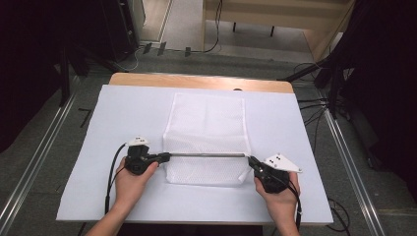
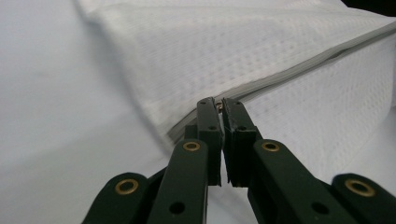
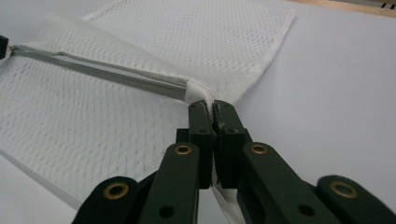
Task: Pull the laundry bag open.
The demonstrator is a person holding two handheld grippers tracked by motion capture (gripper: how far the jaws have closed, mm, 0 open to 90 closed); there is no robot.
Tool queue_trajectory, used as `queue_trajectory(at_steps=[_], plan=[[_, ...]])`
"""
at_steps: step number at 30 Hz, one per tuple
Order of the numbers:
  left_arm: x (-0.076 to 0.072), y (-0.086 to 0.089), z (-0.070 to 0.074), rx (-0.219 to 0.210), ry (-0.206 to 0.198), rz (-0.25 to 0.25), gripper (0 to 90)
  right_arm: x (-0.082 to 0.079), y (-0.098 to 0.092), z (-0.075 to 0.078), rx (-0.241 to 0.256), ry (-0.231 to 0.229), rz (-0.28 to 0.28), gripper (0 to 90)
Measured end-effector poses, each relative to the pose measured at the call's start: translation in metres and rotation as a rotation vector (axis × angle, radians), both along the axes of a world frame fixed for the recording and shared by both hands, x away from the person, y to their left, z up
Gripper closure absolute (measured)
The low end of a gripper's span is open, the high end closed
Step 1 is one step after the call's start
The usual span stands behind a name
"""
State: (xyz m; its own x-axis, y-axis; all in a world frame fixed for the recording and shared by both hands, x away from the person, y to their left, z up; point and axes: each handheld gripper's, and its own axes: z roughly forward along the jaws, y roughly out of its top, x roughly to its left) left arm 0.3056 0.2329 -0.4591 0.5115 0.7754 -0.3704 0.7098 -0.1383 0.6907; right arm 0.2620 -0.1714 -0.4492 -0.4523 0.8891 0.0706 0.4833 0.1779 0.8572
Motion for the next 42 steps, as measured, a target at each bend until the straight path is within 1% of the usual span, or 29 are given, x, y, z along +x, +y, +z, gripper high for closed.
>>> queue_trajectory(at_steps=[2, 4, 8, 10, 11, 13, 14, 15, 16, 17, 18, 19, 20, 21, 22, 23, 24, 25, 26, 27, 28, 30, 31, 32, 34, 36, 38, 40, 42], plan=[[-0.002, 0.009, -0.001, -0.001, 0.005, 0.001, 86.8, 0.001, 0.0, 0.0, 0.001, 0.001, -0.001, 88.7], [-0.005, 0.015, -0.002, 0.007, 0.009, 0.0, 86.8, 0.001, -0.001, -0.001, -0.001, 0.002, -0.006, 88.7], [-0.007, 0.023, -0.001, 0.013, 0.01, -0.015, 86.9, 0.002, -0.001, -0.001, 0.003, 0.005, -0.004, 88.7], [-0.009, 0.023, -0.001, 0.014, 0.006, -0.019, 86.9, 0.003, 0.0, -0.002, -0.009, -0.002, 0.002, 88.7], [-0.009, 0.023, -0.001, 0.011, 0.007, -0.02, 86.9, 0.003, 0.001, -0.001, -0.006, 0.0, -0.001, 88.7], [-0.011, 0.024, -0.002, -0.005, -0.01, -0.04, 86.8, 0.004, 0.0, -0.001, -0.006, 0.003, -0.009, 88.7], [-0.013, 0.025, -0.002, -0.015, -0.02, -0.053, 82.9, 0.004, -0.001, -0.001, 0.001, 0.008, -0.012, 88.7], [-0.014, 0.027, -0.001, -0.023, -0.032, -0.051, 82.9, 0.004, -0.001, -0.001, 0.001, 0.008, -0.012, 88.7], [-0.016, 0.03, 0.0, -0.046, -0.054, -0.038, 76.5, 0.004, -0.002, -0.001, 0.006, 0.011, -0.007, 88.7], [-0.016, 0.033, 0.001, -0.057, -0.064, -0.034, 64.8, 0.004, -0.002, -0.001, 0.014, 0.008, -0.002, 88.7], [-0.017, 0.038, 0.004, -0.073, -0.072, -0.019, 56.3, 0.003, -0.002, -0.001, 0.018, 0.004, 0.003, 88.6], [-0.018, 0.041, 0.006, -0.078, -0.088, 0.002, 44.5, 0.003, -0.001, 0.0, 0.022, -0.003, 0.007, 88.6], [-0.021, 0.046, 0.01, -0.069, -0.122, 0.019, 32.0, 0.002, 0.0, 0.0, 0.026, -0.012, 0.019, 88.4], [-0.021, 0.046, 0.01, -0.069, -0.122, 0.019, 26.6, 0.002, 0.0, 0.0, 0.026, -0.012, 0.019, 88.4], [-0.023, 0.049, 0.012, -0.065, -0.144, 0.031, 18.8, 0.002, 0.0, 0.0, 0.029, -0.016, 0.019, 86.4], [-0.025, 0.051, 0.014, -0.048, -0.162, 0.043, 18.8, 0.002, 0.0, 0.0, 0.029, -0.016, 0.019, 86.4], [-0.027, 0.054, 0.016, -0.038, -0.177, 0.049, 11.9, 0.002, 0.0, -0.001, 0.037, -0.018, 0.02, 79.8], [-0.029, 0.056, 0.018, -0.033, -0.195, 0.046, 9.0, 0.003, -0.001, -0.002, 0.046, -0.025, 0.02, 69.8], [-0.034, 0.062, 0.021, -0.043, -0.221, 0.031, 5.9, 0.003, -0.001, -0.002, 0.071, -0.02, 0.024, 51.5], [-0.034, 0.062, 0.021, -0.043, -0.221, 0.031, 5.1, 0.003, -0.001, -0.002, 0.071, -0.02, 0.024, 51.5], [-0.037, 0.066, 0.023, -0.062, -0.231, 0.012, 5.1, 0.003, -0.002, -0.002, 0.071, -0.018, 0.025, 48.1], [-0.041, 0.073, 0.024, -0.095, -0.243, -0.018, 3.0, 0.003, -0.004, -0.002, 0.072, -0.024, 0.025, 45.0], [-0.044, 0.076, 0.025, -0.099, -0.251, -0.016, 1.6, 0.002, -0.006, -0.002, 0.08, -0.029, 0.025, 43.1], [-0.045, 0.079, 0.025, -0.101, -0.252, -0.005, 1.6, 0.002, -0.008, -0.002, 0.09, -0.03, 0.023, 41.7], [-0.048, 0.085, 0.025, -0.096, -0.254, 0.017, 1.6, 0.002, -0.012, -0.002, 0.083, -0.033, 0.013, 39.4], [-0.05, 0.092, 0.023, -0.094, -0.248, 0.04, 1.6, 0.001, -0.016, -0.001, 0.086, -0.03, 0.003, 36.8], [-0.051, 0.098, 0.021, -0.081, -0.239, 0.059, 1.5, 0.001, -0.021, -0.001, 0.089, -0.029, -0.007, 34.1], [-0.052, 0.103, 0.02, -0.088, -0.232, 0.074, 1.5, 0.001, -0.026, 0.0, 0.087, -0.027, -0.022, 32.9], [-0.053, 0.107, 0.019, -0.081, -0.237, 0.078, 0.0, 0.001, -0.035, -0.001, 0.081, -0.026, -0.045, 31.2]])
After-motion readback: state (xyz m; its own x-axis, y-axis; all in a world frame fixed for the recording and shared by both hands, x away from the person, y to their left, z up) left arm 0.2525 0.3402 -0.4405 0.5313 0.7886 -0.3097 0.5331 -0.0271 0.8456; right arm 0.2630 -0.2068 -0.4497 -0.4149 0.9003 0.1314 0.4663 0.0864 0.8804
